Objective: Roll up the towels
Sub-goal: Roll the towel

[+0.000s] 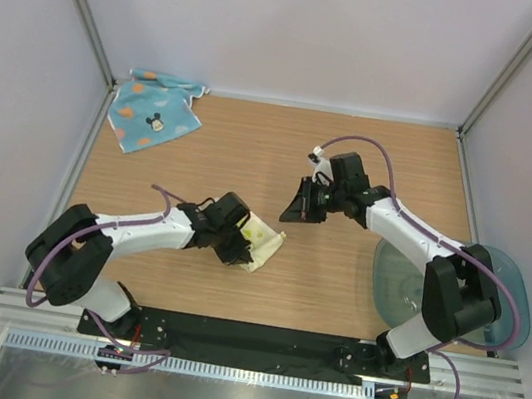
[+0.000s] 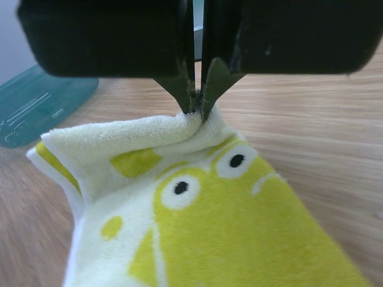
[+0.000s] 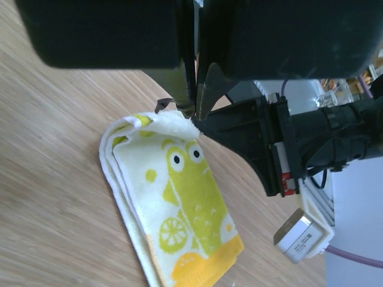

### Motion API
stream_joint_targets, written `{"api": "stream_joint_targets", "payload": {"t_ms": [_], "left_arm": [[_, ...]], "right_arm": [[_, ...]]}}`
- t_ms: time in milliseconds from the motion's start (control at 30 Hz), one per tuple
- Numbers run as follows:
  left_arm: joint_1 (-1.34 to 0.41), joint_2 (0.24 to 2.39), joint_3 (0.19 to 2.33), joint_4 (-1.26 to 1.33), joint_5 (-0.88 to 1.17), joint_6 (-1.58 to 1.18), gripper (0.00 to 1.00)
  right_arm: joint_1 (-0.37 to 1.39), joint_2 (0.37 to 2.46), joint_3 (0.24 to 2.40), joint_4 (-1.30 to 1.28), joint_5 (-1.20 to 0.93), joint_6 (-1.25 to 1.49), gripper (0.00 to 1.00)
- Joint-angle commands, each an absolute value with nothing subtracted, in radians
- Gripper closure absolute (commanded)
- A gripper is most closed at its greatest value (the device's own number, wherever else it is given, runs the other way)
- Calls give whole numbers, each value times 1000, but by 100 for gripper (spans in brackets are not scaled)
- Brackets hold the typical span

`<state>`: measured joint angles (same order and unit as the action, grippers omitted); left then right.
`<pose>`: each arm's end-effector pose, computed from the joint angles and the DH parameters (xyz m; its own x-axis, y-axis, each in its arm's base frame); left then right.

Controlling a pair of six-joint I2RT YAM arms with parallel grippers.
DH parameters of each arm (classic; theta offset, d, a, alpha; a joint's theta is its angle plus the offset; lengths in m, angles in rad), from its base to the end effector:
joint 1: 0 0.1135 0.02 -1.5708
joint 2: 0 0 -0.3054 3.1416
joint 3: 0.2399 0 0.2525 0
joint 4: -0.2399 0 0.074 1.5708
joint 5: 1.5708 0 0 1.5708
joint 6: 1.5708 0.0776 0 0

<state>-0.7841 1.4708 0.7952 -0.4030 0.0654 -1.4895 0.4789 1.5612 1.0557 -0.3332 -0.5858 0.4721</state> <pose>0.2017 -0.2084 0.1773 -0.7748 -0.6319 0.0190 -0.5629 0.6759 -0.4757 0.2939 0.2009 0.2495 -0.9117 -0.0464 -0.4083 -0.3339 0.6628 0.6702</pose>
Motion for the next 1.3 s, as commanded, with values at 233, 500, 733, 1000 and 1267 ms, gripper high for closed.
{"api": "stream_joint_targets", "payload": {"t_ms": [233, 500, 733, 1000, 1267], "left_arm": [[-698, 1357, 647, -397, 75, -1609, 100], [-654, 1456, 707, -380, 126, -1505, 100], [-647, 1503, 739, -383, 135, -1474, 100], [-644, 1509, 744, -388, 132, -1473, 100], [-634, 1494, 758, -406, 124, -1395, 99]], "right_arm": [[509, 1574, 997, -118, -761, 485, 99], [574, 1608, 977, -101, -755, 448, 99], [578, 1718, 971, -5, -753, 482, 99], [577, 1894, 1022, 92, -733, 495, 99], [566, 2013, 1016, 169, -718, 523, 99]]}}
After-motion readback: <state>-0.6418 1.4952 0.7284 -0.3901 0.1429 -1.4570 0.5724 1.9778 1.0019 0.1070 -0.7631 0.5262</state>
